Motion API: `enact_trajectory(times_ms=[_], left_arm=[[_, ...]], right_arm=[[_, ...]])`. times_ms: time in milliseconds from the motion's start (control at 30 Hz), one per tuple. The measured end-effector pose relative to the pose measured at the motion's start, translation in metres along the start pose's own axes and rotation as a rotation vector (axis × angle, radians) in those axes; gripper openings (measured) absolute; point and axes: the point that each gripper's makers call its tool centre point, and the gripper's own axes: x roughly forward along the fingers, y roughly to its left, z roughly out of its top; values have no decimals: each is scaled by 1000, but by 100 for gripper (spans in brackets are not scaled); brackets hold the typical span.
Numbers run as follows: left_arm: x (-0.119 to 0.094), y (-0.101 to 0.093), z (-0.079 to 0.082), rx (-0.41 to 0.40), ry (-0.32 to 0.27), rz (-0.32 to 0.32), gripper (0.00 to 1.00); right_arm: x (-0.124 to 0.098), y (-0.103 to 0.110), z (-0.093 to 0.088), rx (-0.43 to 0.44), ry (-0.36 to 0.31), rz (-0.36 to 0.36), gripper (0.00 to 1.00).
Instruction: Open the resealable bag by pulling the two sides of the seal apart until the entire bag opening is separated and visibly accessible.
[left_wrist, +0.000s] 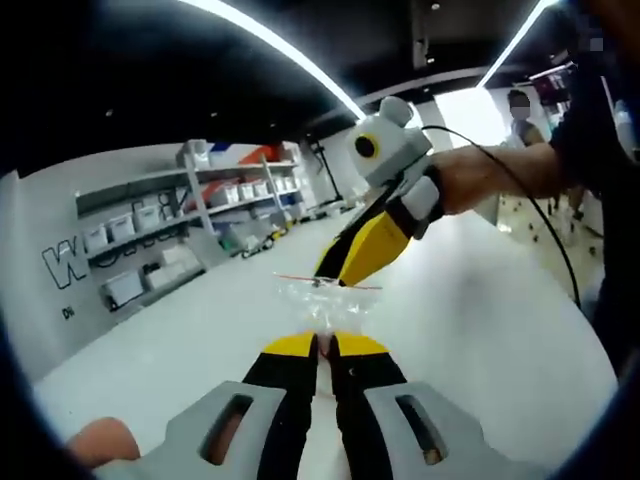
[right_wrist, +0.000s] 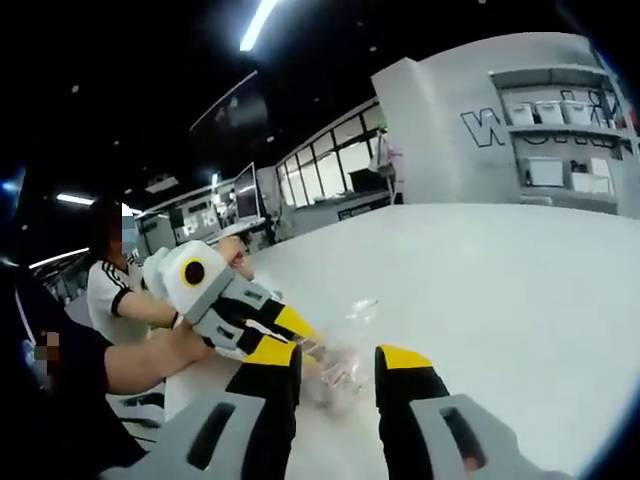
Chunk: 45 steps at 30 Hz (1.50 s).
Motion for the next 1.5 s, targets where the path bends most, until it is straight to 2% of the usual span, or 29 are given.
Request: enact_trajectory(times_ms=[200, 333, 467, 567, 733, 967, 1200, 1500], left_arm=[[0, -2, 1, 29, 5, 2, 6], [0, -2, 1, 40, 5, 3, 6], [1, -3, 2, 45, 3, -1, 6], [0, -4, 3, 50, 2, -2, 6], [1, -6, 3, 61, 0, -6, 6], [1, -6, 4, 58, -3, -8, 6], [1, -6, 4, 55, -7, -9, 6], [0, -7, 5, 51, -11, -12, 5]], right_arm=[[2, 8, 2, 0, 7, 20, 19], [0, 7, 0, 26, 12, 23, 11], [0, 6, 0, 59, 9, 27, 9], [-1, 8, -1, 110, -3, 50, 5], [-1, 13, -3, 230, -29, 96, 4], [-2, 11, -5, 304, -47, 124, 0], [-4, 18, -10, 407, -76, 167, 0], [-3, 16, -9, 542, -120, 217, 0]])
